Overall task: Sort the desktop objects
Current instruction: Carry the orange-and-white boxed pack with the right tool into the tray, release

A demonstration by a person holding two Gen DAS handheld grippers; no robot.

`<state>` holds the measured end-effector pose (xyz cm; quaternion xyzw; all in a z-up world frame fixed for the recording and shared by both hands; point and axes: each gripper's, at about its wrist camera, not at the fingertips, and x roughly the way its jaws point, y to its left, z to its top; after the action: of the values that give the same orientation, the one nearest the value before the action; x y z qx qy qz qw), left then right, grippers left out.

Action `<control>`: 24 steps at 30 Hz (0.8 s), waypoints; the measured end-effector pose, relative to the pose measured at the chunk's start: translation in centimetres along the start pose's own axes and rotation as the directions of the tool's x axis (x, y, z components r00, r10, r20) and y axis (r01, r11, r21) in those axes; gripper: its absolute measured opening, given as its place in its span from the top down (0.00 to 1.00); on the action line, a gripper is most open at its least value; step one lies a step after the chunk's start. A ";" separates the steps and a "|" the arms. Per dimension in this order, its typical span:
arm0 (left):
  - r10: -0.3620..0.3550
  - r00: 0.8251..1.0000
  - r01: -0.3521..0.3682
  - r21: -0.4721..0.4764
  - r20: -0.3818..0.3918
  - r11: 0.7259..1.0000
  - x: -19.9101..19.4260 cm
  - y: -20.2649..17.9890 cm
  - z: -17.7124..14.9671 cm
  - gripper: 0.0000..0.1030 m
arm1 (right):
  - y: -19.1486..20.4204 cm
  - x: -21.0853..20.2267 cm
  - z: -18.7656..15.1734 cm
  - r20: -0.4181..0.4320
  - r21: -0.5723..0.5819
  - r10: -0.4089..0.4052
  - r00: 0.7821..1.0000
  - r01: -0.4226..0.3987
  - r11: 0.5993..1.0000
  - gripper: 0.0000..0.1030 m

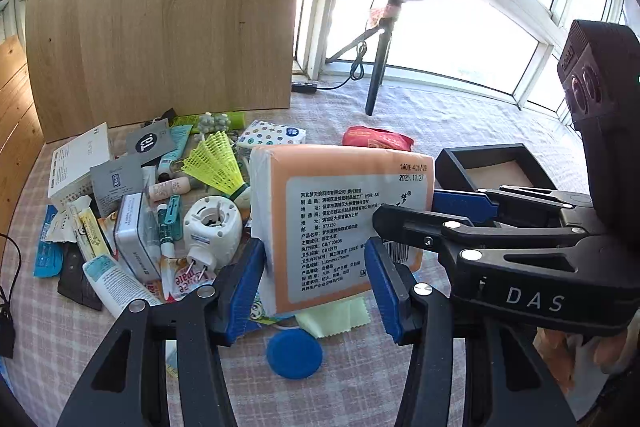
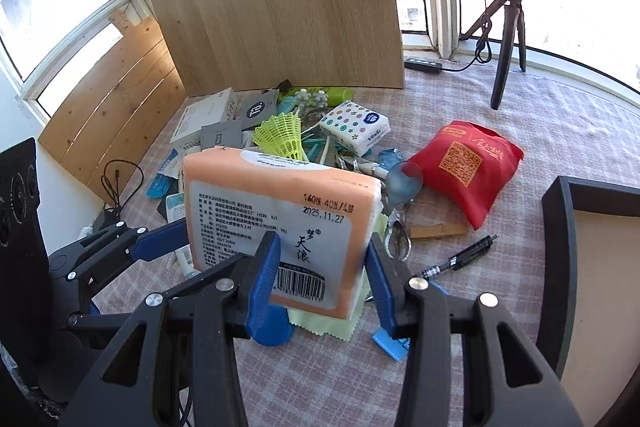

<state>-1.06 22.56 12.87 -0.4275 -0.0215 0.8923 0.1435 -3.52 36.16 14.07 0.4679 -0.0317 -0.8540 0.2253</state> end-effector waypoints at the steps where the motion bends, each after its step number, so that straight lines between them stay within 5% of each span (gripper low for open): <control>1: -0.018 1.000 0.018 0.015 -0.003 1.000 0.3 -1.3 0.1 0.53 | -1.0 -0.8 -0.4 0.004 0.013 -0.015 1.000 0.015 1.000 0.59; 10: -0.156 0.987 0.162 0.184 -0.045 0.970 2.9 -14.8 0.5 0.53 | -11.2 -8.9 -5.0 0.039 0.166 -0.188 0.981 0.179 0.970 0.59; 24: -0.270 0.946 0.319 0.381 -0.177 0.868 5.0 -30.6 -1.3 0.51 | -22.6 -18.0 -12.2 0.026 0.392 -0.395 0.918 0.354 0.849 0.59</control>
<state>4.26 53.11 13.21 -0.4320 0.1068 0.8180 0.3644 6.71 65.83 15.36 0.4536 -0.1163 -0.8825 -0.0423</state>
